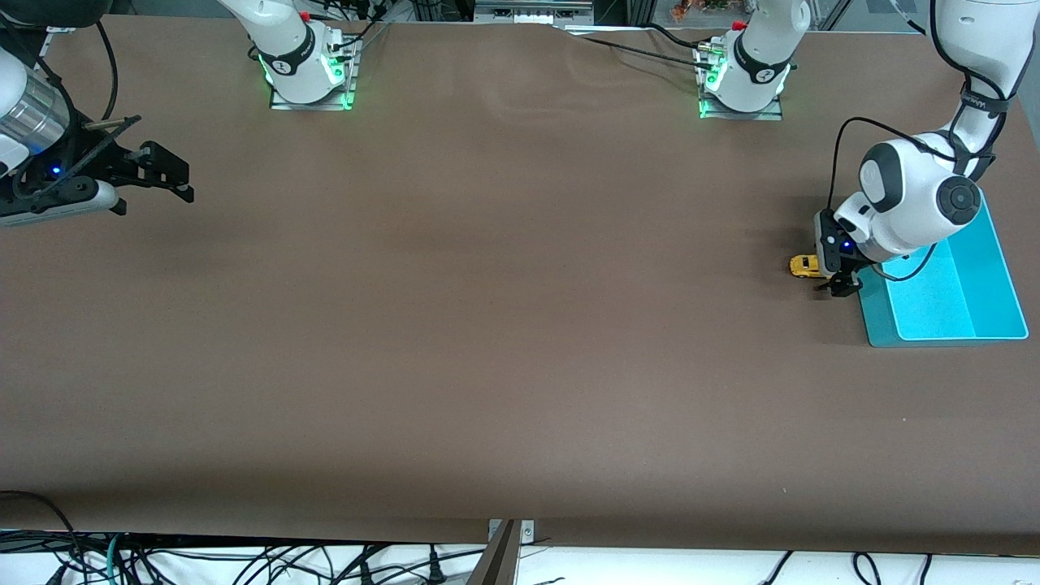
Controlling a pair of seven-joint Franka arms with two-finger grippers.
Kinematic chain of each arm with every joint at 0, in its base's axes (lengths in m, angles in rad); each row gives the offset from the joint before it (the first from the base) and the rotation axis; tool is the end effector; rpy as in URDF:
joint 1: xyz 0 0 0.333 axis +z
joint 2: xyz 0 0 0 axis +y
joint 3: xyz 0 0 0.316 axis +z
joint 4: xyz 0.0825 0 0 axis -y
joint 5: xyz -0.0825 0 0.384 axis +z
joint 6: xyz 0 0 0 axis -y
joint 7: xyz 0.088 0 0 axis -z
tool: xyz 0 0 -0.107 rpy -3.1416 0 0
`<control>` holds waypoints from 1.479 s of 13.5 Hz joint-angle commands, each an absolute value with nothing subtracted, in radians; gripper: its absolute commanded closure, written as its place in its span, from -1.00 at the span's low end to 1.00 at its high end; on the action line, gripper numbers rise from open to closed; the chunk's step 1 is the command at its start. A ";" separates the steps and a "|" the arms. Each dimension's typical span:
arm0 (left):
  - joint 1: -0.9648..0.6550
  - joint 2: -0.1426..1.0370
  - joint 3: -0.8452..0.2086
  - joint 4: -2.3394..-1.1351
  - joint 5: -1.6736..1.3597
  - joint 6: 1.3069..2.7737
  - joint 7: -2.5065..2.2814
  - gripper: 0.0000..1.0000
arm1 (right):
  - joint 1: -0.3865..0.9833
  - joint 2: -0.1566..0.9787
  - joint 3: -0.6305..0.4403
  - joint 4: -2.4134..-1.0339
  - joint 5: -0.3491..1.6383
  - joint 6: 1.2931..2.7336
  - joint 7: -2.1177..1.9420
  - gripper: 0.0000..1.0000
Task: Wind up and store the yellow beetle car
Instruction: 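Grasp the yellow car with the left gripper and lift it, then lower the car into the turquoise tray and open the left gripper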
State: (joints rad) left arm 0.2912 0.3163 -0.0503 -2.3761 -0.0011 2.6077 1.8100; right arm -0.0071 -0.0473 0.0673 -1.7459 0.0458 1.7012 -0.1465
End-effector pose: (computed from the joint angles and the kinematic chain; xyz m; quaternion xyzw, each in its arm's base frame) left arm 0.4824 0.1174 0.1837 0.7080 -0.7049 -0.0149 0.0402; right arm 0.5459 0.0380 0.5787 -0.9947 -0.1002 -0.0022 0.0210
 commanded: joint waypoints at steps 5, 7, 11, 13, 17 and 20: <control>0.325 0.289 -0.100 -2.358 0.006 2.556 1.829 0.54 | 0.009 -0.046 0.054 -1.715 0.035 1.669 -0.137 -1.00; 0.322 0.247 -0.135 -2.282 -0.024 2.414 1.819 0.54 | 0.009 -0.046 0.051 -1.712 0.038 1.669 -0.135 -1.00; 0.314 0.274 -0.160 -1.915 -0.020 1.922 1.715 0.53 | 0.008 -0.052 0.049 -1.712 0.037 1.666 -0.135 -1.00; 0.336 0.290 -0.149 -1.792 0.059 1.759 1.707 0.52 | 0.008 -0.049 0.051 -1.712 0.038 1.672 -0.132 -1.00; 0.539 0.366 -0.147 -1.758 0.165 1.716 1.826 0.45 | 0.006 -0.051 0.048 -1.713 0.035 1.661 -0.135 -1.00; 0.621 0.440 -0.149 -1.814 0.189 1.856 1.920 0.35 | 0.005 -0.049 0.046 -1.713 0.034 1.661 -0.138 -1.00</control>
